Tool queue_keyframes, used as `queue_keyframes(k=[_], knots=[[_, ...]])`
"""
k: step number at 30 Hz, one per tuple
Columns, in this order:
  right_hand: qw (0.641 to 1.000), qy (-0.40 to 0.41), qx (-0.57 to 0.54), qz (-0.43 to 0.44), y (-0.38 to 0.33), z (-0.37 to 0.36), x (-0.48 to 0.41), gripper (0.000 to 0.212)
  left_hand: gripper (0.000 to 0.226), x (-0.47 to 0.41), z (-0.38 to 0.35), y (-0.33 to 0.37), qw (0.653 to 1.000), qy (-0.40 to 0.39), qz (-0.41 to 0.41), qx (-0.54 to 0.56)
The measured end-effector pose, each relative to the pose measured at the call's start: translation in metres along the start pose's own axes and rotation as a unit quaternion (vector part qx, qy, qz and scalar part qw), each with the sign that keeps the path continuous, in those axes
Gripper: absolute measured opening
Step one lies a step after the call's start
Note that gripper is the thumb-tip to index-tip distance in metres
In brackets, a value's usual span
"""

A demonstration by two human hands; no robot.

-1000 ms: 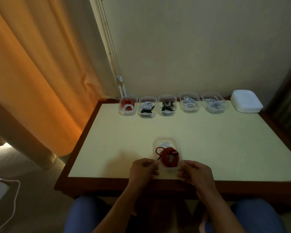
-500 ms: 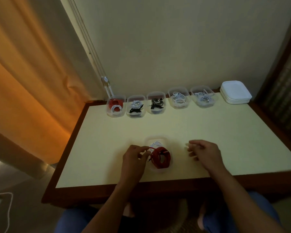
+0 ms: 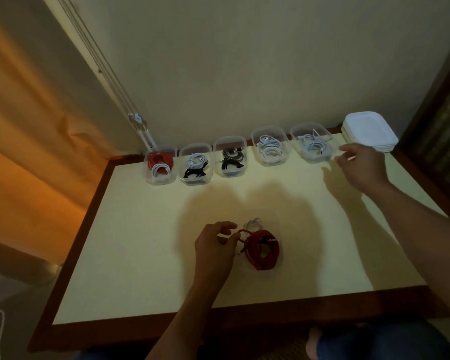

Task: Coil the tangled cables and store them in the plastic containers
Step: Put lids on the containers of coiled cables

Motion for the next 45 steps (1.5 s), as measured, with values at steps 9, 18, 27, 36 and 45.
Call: queue_keyframes(k=[9, 18, 27, 36, 45], knots=[[0.948, 0.015, 0.319, 0.003, 0.035, -0.007, -0.071, 0.021, 0.021, -0.020, -0.024, -0.011, 0.996, -0.060, 0.040, 0.050], [0.926, 0.026, 0.376, 0.014, 0.050, -0.006, -0.076, 0.024, 0.012, -0.017, -0.032, -0.028, 0.987, -0.080, 0.095, 0.107], [0.926, 0.004, 0.377, 0.007, 0.056, -0.001, -0.073, 0.015, 0.013, -0.008, -0.032, -0.022, 0.982, -0.094, 0.103, 0.127], [0.918, -0.030, 0.396, -0.006, 0.051, 0.010, -0.065, 0.027, 0.014, -0.003, -0.030, -0.015, 0.981, -0.095, 0.103, 0.136], [0.955, -0.030, 0.292, -0.047, 0.055, 0.021, -0.069, 0.026, 0.012, 0.002, -0.026, -0.015, 0.980, -0.090, 0.110, 0.137]])
Point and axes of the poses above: each hand's wrist, its own x-axis away from the middle knuckle, its own z-axis out of the back of the hand, y = z × x, the point moved 10 cm from there along -x, towards the middle knuckle, and after that the axes turned 4 degrees about -y, right-handed, at the moved point
